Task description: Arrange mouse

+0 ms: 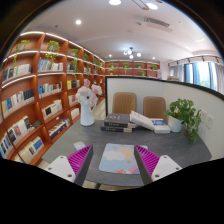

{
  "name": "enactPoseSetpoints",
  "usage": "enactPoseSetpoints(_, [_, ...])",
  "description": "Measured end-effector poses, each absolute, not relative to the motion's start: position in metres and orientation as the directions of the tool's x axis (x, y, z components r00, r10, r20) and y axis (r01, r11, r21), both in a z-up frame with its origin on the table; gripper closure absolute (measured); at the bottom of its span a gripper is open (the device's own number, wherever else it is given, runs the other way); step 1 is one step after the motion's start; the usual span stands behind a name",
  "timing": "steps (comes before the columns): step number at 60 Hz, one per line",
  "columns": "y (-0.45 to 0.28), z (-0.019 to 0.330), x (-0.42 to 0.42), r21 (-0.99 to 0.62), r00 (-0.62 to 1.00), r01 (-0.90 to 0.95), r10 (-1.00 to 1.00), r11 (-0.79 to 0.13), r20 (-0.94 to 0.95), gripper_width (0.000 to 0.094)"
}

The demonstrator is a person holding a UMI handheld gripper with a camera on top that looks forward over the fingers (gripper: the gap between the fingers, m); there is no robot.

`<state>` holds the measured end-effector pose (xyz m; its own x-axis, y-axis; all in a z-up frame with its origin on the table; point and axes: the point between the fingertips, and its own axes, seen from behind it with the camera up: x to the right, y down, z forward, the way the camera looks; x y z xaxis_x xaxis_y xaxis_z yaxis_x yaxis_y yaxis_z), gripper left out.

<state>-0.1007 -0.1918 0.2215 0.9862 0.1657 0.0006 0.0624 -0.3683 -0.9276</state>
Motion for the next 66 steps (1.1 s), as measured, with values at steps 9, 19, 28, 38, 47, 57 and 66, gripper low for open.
enactPoseSetpoints(9, [-0.205, 0.183, -0.107, -0.909, 0.989, 0.047, 0.149, -0.414, -0.017, 0.0131])
enactPoseSetpoints(19, [-0.228, 0.113, -0.138, -0.855, 0.987, 0.064, 0.16, -0.514, -0.022, 0.013])
enactPoseSetpoints(28, [-0.235, 0.061, -0.19, -0.798, 0.981, 0.072, 0.187, -0.598, -0.051, 0.0125])
enactPoseSetpoints(38, [-0.207, 0.022, -0.239, -0.748, 0.98, 0.091, 0.194, -0.658, -0.051, 0.0126])
enactPoseSetpoints(47, [-0.157, 0.006, -0.271, -0.728, 0.984, 0.079, 0.169, -0.681, -0.051, 0.0124])
enactPoseSetpoints(57, [-0.097, -0.01, -0.297, -0.703, 0.989, 0.058, 0.136, -0.709, -0.055, 0.0125])
enactPoseSetpoints(66, [-0.045, -0.014, -0.302, -0.696, 0.994, 0.059, 0.109, -0.716, -0.028, 0.012])
